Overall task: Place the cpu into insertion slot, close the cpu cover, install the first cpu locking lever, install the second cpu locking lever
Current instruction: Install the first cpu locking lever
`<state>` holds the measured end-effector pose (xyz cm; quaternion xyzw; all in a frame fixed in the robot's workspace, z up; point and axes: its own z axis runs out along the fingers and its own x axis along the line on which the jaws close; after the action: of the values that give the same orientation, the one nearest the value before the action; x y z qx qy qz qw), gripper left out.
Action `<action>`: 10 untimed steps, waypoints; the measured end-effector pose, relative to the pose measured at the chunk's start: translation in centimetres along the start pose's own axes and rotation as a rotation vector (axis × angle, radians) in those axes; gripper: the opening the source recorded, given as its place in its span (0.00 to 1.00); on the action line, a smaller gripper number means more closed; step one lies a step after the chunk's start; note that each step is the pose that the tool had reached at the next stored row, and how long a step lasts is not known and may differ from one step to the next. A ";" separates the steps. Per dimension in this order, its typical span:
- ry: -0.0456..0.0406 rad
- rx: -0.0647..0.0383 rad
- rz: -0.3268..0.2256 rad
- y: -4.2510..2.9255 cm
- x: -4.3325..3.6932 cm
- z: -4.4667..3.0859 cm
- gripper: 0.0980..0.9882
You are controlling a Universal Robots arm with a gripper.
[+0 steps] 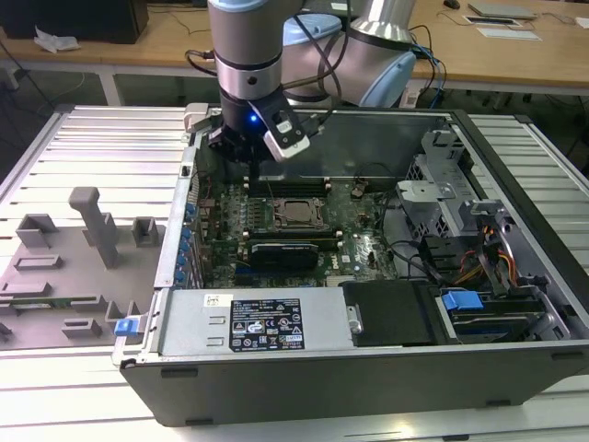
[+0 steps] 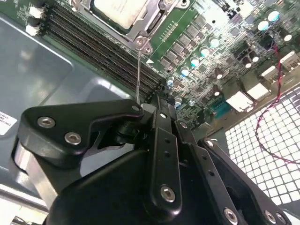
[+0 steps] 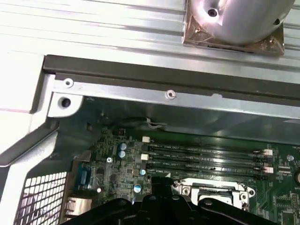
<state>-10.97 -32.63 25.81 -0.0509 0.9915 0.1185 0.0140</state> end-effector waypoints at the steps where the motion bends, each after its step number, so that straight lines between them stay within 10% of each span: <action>1: -0.0003 -0.003 0.000 -0.03 -0.16 0.02 0.01; 10: -0.0015 -0.009 0.003 -0.45 -3.38 0.43 0.01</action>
<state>-7.55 -32.63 25.42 -0.0496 0.9911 0.1229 0.0144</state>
